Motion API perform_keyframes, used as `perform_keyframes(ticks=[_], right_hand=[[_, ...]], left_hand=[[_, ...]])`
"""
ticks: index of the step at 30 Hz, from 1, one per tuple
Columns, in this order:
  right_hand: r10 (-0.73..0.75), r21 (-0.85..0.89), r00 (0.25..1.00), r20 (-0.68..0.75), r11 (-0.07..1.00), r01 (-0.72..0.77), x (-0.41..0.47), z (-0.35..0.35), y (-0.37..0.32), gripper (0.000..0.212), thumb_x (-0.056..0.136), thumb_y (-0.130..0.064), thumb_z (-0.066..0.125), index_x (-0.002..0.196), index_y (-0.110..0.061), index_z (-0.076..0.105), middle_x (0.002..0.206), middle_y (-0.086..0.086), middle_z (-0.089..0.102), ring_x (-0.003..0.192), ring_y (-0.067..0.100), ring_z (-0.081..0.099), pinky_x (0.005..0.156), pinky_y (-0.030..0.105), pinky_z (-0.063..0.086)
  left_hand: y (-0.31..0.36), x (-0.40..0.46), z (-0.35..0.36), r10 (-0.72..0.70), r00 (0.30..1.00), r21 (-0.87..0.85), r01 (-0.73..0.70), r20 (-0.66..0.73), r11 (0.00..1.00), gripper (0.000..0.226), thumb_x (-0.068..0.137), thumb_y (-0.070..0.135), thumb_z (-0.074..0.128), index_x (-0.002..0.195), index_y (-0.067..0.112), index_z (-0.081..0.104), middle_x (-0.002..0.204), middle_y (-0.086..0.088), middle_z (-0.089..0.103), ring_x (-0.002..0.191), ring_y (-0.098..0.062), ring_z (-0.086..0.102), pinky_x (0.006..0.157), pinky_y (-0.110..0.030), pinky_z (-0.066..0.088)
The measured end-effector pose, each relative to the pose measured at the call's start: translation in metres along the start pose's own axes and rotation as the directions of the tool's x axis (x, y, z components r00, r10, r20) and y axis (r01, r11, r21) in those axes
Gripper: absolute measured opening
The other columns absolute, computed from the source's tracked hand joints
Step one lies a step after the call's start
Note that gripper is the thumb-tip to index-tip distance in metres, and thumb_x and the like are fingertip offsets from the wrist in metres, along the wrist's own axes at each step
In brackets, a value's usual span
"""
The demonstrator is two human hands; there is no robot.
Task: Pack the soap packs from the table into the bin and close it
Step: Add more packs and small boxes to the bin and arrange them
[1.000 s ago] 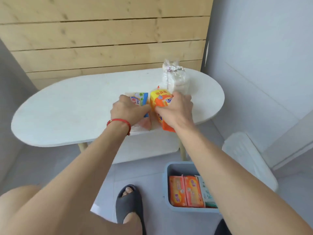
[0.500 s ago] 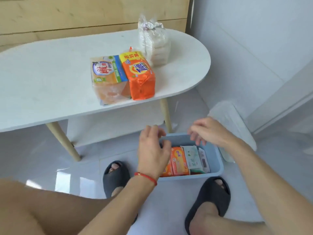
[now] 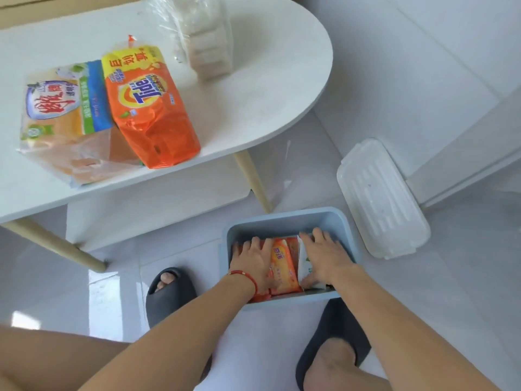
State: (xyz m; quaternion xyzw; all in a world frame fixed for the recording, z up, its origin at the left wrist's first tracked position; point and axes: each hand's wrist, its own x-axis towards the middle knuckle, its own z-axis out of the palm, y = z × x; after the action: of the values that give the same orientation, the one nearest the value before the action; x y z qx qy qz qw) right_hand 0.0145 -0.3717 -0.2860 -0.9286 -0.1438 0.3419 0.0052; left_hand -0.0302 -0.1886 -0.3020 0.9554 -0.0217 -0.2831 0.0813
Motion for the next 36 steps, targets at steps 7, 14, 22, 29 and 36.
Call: perform_keyframes(ticks=[7, 14, 22, 29, 36], right_hand=[[-0.013, 0.135, 0.993, -0.114, 0.99, 0.028, -0.017, -0.018, 0.018, 0.066, 0.072, -0.034, 0.088, 0.127, -0.029, 0.053, 0.124, 0.0, 0.059, 0.115, 0.024, 0.05, 0.089, 0.036, 0.045], [0.161, 0.461, 0.952, -0.26, 0.887, -0.024, -0.063, -0.015, 0.033, 0.042, 0.076, -0.025, 0.088, 0.094, -0.036, 0.051, 0.093, -0.012, 0.061, 0.09, 0.014, 0.06, 0.071, 0.036, 0.055], [0.397, 0.507, 0.78, -0.483, 0.853, -0.12, -0.071, -0.016, 0.027, 0.043, 0.08, -0.026, 0.087, 0.106, -0.03, 0.053, 0.093, -0.007, 0.053, 0.089, 0.014, 0.053, 0.063, 0.025, 0.047], [0.369, 0.503, 0.729, -0.576, 0.863, -0.039, -0.059, -0.01, 0.02, 0.04, 0.078, -0.02, 0.088, 0.103, -0.021, 0.057, 0.088, -0.004, 0.058, 0.085, 0.017, 0.053, 0.059, 0.024, 0.043], [0.255, 0.466, 0.787, -0.562, 0.883, 0.047, -0.036, 0.016, 0.004, 0.022, 0.09, -0.006, 0.074, 0.106, -0.01, 0.059, 0.106, 0.007, 0.066, 0.099, 0.024, 0.063, 0.075, 0.042, 0.06]], left_hand=[[0.0, 0.003, 0.004, 0.002, 1.0, -0.066, -0.001, 0.017, 0.998, 0.096, 0.062, 0.053, 0.084, 0.136, 0.026, 0.029, 0.141, -0.003, 0.042, 0.132, -0.029, 0.041, 0.118, -0.05, 0.026], [0.003, 0.01, -0.007, 0.05, 0.997, -0.036, -0.048, 0.058, 0.998, 0.093, 0.066, 0.052, 0.081, 0.138, 0.023, 0.031, 0.14, -0.004, 0.044, 0.132, -0.029, 0.042, 0.117, -0.053, 0.028], [0.057, 0.051, -0.009, 0.188, 0.982, -0.175, -0.187, -0.012, 0.967, 0.067, 0.085, 0.052, 0.051, 0.145, 0.024, 0.037, 0.146, -0.004, 0.05, 0.135, -0.027, 0.046, 0.117, -0.05, 0.03], [0.062, 0.032, 0.023, 0.159, 0.987, -0.112, -0.158, -0.008, 0.981, 0.088, 0.066, 0.049, 0.06, 0.144, 0.02, 0.034, 0.134, -0.008, 0.041, 0.126, -0.03, 0.037, 0.11, -0.053, 0.031], [0.038, 0.014, 0.03, 0.258, 0.963, -0.186, -0.267, -0.072, 0.945, 0.083, 0.075, 0.043, 0.057, 0.151, 0.024, 0.029, 0.153, -0.004, 0.039, 0.136, -0.028, 0.037, 0.114, -0.053, 0.033]])
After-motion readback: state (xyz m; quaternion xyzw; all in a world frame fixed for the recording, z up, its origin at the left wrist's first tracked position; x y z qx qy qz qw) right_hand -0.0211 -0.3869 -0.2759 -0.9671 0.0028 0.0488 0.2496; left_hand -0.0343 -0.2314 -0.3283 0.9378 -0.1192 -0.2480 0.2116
